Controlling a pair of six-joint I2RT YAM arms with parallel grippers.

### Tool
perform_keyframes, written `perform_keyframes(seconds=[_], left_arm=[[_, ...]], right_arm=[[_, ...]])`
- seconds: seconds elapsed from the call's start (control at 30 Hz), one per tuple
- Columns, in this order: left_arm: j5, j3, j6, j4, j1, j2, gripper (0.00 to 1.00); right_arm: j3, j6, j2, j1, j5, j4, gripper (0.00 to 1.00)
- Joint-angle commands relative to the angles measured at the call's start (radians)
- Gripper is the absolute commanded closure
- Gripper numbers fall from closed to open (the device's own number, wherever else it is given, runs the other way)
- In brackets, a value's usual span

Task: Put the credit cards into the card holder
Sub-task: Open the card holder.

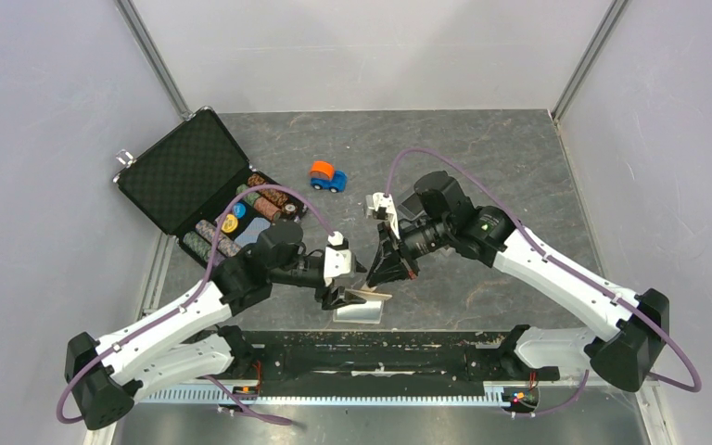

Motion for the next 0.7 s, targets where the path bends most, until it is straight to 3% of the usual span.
perform_keyframes(seconds=[0.0,0.27,0.4,0.47,0.57,0.67], left_arm=[[0.019,-0.004,-0.041,-0.022,0.001,-0.015,0.31],[0.018,-0.015,-0.099,0.015,0.001,-0.013,0.43],[0.017,-0.008,-0.157,0.031,0.001,-0.015,0.64],[0.001,-0.007,-0.21,0.048,0.001,-0.024,0.79],[-0.036,-0.002,-0.323,0.07,0.001,-0.036,0.97],[-0.091,0.012,-0.459,0.07,0.001,-0.047,0.98]], right_arm=[[0.047,0.01,-0.018,-0.017,0.0,0.042,1.0],[0.011,0.077,-0.04,-0.022,-0.006,0.133,1.0],[-0.032,0.143,-0.052,-0.022,0.033,0.197,0.97],[-0.059,0.187,-0.062,-0.023,0.085,0.241,0.81],[-0.104,0.267,-0.085,-0.024,0.176,0.298,0.38],[-0.147,0.314,-0.124,-0.024,0.291,0.307,0.05]])
